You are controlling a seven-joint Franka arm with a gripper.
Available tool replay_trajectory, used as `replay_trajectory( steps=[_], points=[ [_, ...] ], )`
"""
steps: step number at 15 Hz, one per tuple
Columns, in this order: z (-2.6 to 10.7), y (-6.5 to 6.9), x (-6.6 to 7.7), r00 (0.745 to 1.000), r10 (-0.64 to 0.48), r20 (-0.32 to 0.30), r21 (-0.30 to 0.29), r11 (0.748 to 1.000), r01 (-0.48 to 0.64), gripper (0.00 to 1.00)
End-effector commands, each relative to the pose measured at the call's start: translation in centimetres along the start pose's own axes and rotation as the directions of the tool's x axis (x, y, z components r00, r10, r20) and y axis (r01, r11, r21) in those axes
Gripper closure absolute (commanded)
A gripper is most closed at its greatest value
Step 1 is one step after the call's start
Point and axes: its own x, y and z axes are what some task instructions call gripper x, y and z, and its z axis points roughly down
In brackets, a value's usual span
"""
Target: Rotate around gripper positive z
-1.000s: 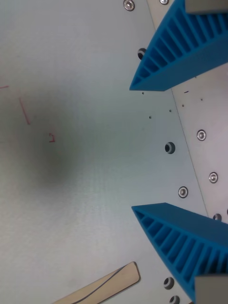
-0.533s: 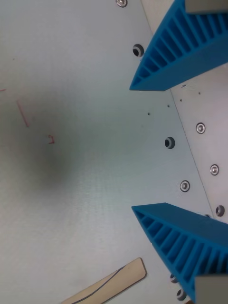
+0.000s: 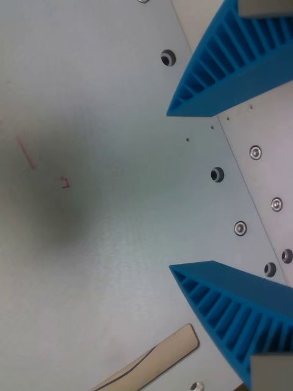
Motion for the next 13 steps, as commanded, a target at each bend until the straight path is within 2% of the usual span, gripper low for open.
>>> replay_trajectory(
  steps=[1,13],
  points=[
    [-0.16,0.0,0.0,0.989,0.149,-0.003,0.002,0.989,-0.149,0.0],
    [-0.16,0.0,0.0,0.958,0.285,-0.003,0.002,0.958,-0.285,0.0]
  ],
)
